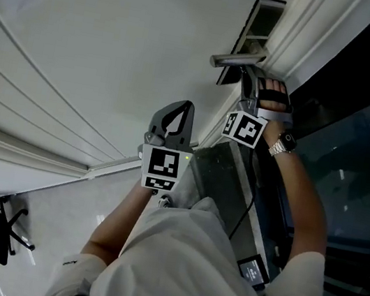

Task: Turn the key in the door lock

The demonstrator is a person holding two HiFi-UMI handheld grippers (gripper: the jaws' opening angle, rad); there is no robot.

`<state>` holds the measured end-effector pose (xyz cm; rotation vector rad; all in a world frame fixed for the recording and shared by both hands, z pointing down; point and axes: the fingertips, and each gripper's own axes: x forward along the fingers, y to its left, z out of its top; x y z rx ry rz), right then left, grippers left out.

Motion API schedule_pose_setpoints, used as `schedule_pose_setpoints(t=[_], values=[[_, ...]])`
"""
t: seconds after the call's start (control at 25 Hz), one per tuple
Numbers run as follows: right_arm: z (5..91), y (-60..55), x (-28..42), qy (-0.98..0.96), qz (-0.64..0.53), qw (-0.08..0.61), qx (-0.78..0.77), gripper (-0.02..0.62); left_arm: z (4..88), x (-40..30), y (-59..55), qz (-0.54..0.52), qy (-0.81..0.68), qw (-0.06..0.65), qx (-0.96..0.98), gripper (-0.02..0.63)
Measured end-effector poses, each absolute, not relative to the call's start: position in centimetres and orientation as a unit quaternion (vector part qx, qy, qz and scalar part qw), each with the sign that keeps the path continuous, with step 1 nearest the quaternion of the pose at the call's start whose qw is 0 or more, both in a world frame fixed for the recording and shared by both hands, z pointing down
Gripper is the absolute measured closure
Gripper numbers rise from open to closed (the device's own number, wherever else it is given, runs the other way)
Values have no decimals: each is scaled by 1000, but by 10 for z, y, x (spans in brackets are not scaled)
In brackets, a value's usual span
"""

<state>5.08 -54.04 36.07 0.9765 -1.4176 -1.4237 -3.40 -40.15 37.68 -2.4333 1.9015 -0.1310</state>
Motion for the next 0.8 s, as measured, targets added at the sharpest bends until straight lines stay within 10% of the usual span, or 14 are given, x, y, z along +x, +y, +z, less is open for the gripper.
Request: schedule_pose_setpoints(t=[0.36,0.8], values=[[354,-545,45,-693,-403,366,473,583,379,-42,-400,-41,618,21,-785,597],[348,-555,62,-855,222,37,468,583,377,-37,-402,-33,611,17,-791,597]])
